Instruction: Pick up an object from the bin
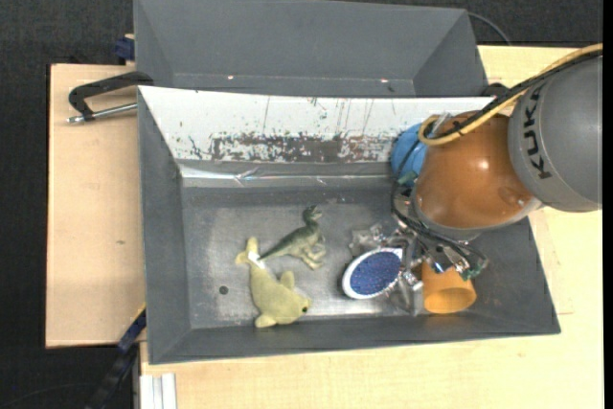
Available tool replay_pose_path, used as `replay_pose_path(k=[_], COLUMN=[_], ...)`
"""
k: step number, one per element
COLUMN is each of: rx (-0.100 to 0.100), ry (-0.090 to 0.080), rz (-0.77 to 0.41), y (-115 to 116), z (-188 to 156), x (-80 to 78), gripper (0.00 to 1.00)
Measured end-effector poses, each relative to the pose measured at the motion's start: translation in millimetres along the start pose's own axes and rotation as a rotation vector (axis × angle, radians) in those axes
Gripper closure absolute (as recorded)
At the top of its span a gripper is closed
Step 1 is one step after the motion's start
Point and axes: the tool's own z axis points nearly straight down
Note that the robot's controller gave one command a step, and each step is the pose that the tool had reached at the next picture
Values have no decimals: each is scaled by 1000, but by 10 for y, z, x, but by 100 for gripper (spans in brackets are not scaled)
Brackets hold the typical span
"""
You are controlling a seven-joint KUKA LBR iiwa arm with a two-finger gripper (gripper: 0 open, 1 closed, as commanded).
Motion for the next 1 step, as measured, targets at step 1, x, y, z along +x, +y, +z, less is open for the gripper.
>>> replay_pose_path(k=[1], rx=[3], ry=[-8], rz=[1], y=[-6], z=[-34], x=[-26], gripper=[100])
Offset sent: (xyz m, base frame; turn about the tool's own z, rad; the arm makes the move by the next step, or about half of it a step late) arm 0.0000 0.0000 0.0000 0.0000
